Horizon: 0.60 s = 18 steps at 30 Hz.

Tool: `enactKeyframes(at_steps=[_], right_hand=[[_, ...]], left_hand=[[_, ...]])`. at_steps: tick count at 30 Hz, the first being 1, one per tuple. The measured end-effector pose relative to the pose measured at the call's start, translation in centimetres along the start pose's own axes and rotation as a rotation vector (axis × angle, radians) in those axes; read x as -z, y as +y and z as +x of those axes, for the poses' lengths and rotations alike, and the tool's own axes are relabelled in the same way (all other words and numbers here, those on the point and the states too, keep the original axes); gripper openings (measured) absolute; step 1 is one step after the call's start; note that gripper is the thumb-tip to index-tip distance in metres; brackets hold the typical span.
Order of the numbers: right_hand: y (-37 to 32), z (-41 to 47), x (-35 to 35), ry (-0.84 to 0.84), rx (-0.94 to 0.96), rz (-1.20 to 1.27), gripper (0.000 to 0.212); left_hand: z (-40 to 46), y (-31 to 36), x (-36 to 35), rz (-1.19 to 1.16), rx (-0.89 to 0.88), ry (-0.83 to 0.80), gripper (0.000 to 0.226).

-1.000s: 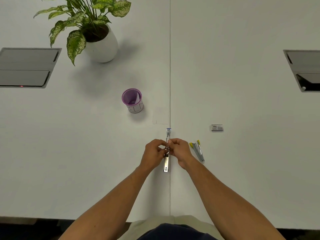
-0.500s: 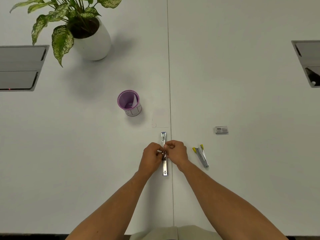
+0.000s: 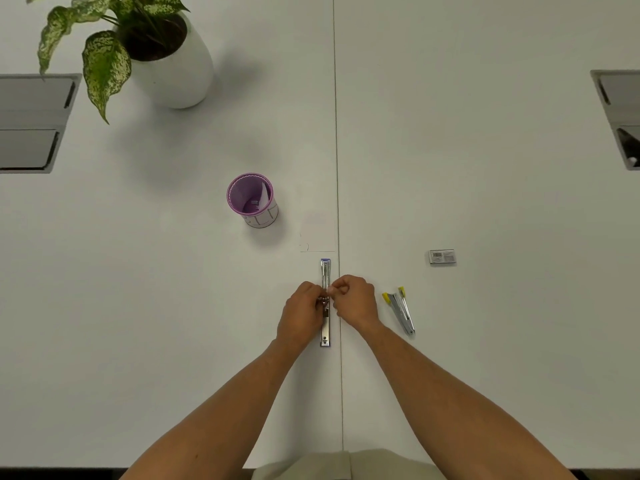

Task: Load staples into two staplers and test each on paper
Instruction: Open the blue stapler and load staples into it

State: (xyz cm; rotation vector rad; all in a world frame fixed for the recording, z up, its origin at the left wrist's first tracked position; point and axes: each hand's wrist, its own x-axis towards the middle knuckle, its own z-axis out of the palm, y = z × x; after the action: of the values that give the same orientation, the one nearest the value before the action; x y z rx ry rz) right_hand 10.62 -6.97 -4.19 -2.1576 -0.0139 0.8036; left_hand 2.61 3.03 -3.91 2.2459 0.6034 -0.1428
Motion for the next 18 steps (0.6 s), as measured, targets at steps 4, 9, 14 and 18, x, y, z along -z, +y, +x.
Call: enactKeyframes(at_steps=[4, 9, 14, 18], right_hand=[[0.4, 0.3, 2.6, 0.151, 0.031, -0.02, 0.008], [2.0, 1.0, 7.9, 0.393, 0.019, 0.047, 0.01], [4.5, 2.2, 12.9, 0.573, 0.008, -0.157, 0.037], [6.1, 3.4, 15.4, 0.32, -0.09, -0.502, 0.067]], left_hand=[[-0.5, 0.5, 0.5, -0.014, -0.013, 0.006, 0.02], [-1.2, 0.7, 1.3, -0.059, -0.068, 0.051, 0.029], [-1.3, 1.5, 1.8, -0.019, -0.142, 0.094, 0.041], [-1.0, 1.8, 1.9, 0.027, -0.185, 0.136, 0.042]])
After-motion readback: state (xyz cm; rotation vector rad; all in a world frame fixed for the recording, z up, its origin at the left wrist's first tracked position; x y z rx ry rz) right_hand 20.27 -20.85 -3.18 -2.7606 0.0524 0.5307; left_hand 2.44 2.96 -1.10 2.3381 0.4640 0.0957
